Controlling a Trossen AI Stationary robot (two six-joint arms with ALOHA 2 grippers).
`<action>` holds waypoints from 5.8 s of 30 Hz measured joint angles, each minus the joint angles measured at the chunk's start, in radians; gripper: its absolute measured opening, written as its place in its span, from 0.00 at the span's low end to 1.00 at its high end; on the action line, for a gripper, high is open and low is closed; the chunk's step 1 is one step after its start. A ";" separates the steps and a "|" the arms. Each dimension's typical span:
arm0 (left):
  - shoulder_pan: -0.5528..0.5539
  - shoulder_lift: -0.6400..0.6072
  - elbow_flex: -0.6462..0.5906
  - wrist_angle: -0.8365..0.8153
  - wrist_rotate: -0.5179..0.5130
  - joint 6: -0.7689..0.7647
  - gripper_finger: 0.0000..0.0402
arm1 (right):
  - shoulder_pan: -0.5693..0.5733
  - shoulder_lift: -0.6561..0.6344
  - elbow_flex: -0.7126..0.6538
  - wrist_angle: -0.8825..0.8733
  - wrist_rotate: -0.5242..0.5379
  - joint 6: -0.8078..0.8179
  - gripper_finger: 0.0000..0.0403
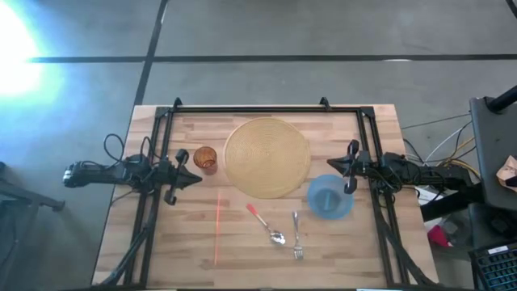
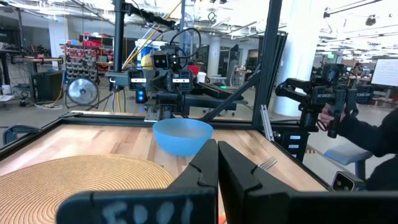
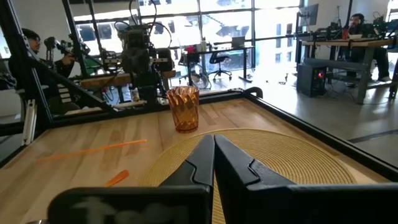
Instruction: Pick & Place Utensil
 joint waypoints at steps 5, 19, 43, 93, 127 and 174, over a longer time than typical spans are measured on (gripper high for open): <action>0.000 0.000 0.000 0.000 0.000 0.003 0.01 | 0.000 0.000 0.000 0.001 0.000 -0.001 0.02; 0.000 0.000 0.000 0.000 0.000 0.090 0.01 | 0.000 0.000 0.000 0.073 0.002 -0.023 0.02; 0.001 0.000 0.000 0.051 -0.004 0.099 0.01 | 0.000 0.001 0.054 0.064 0.180 0.086 0.34; 0.001 0.002 0.000 0.171 -0.005 0.079 0.01 | -0.004 0.865 0.984 -1.294 -0.042 0.525 0.48; 0.000 0.002 0.013 0.177 -0.005 0.131 0.01 | -0.005 1.183 0.815 -1.225 -0.135 0.489 0.48; 0.001 0.001 0.014 0.181 -0.005 0.169 0.01 | -0.005 1.245 0.692 -1.101 -0.169 0.512 0.04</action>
